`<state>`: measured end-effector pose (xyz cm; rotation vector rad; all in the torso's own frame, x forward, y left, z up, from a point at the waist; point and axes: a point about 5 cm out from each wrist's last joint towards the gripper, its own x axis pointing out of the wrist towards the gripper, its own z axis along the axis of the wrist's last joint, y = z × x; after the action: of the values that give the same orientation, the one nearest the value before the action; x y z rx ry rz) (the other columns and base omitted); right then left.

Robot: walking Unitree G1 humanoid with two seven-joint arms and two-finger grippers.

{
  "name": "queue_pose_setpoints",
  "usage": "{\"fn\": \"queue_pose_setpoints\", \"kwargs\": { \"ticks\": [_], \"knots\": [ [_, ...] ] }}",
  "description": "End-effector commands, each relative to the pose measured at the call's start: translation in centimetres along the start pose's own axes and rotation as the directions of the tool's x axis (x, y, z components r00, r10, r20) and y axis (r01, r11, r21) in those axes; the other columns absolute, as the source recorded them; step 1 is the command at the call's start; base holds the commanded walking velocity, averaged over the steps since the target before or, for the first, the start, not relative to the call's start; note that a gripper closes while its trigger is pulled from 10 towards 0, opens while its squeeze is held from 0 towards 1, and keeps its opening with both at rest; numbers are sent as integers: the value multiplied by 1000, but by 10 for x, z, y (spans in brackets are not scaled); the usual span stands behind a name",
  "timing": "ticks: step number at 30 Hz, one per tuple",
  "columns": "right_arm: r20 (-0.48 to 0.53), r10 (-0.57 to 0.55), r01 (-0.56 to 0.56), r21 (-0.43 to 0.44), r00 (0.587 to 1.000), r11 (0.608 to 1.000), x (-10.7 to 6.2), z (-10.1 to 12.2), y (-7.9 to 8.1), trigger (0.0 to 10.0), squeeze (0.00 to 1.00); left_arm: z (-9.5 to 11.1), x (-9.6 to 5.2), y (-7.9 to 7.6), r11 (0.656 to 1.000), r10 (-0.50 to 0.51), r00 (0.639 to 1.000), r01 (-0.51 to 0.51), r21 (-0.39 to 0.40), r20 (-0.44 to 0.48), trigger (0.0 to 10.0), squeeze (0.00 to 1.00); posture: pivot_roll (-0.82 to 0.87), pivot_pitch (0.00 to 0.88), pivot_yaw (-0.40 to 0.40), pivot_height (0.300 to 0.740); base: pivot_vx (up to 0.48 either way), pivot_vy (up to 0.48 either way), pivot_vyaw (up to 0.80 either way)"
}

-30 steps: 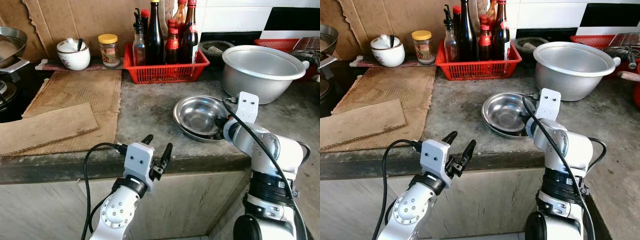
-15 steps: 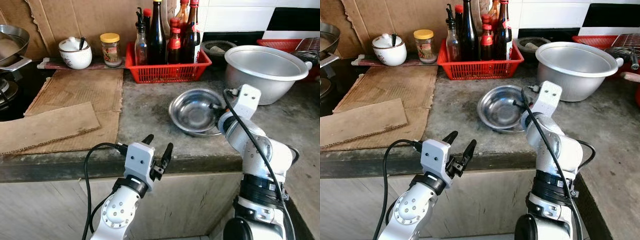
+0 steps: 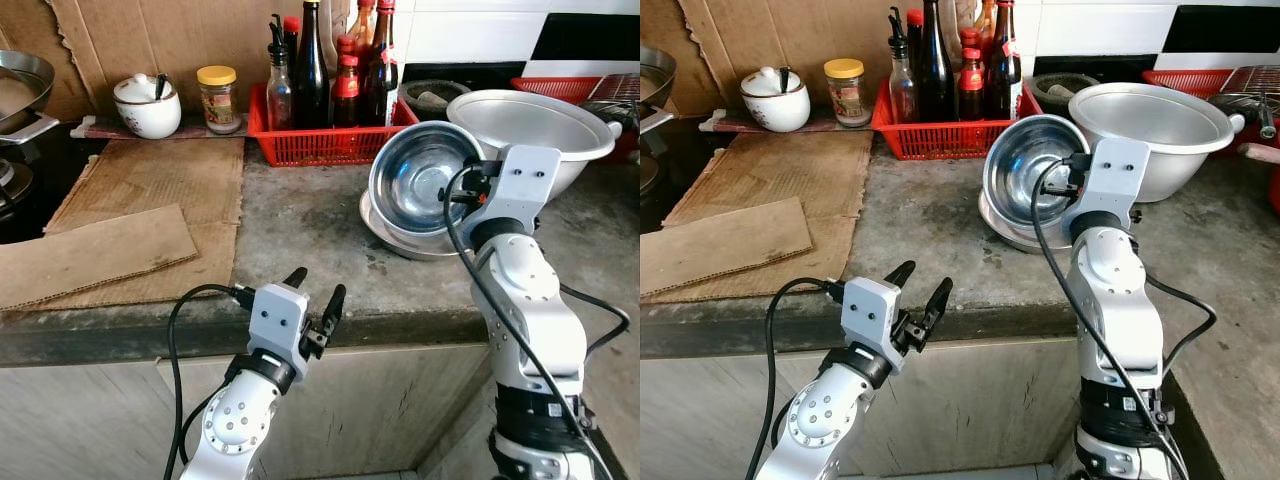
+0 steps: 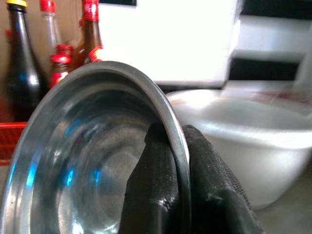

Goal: Kitchen organization

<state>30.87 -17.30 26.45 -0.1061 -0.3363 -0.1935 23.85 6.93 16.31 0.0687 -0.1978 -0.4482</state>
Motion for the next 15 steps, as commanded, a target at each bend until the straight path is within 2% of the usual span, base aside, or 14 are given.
{"fn": "queue_pose_setpoints", "kwargs": {
  "ticks": [1,3,5,15],
  "knots": [
    [155,-25,45,-129,988,991,-9,18,-7,0,0,1,0,1,1000,0,1000,0,4,4,10000,0,163,61,-31,740,0,0,0],
    [189,-36,75,-208,981,975,-20,16,-12,0,0,3,1,2,1000,6,1000,-6,2,14,10000,0,166,66,-33,740,0,0,0],
    [201,-32,80,-236,979,968,-34,12,-15,0,0,7,2,3,1000,15,999,-15,0,28,10000,0,165,72,-34,740,0,0,0],
    [121,-9,32,-188,993,982,-57,-7,-5,0,0,11,4,1,1000,12,999,-12,-18,44,10000,0,156,71,-30,740,0,0,0]
  ]
}}
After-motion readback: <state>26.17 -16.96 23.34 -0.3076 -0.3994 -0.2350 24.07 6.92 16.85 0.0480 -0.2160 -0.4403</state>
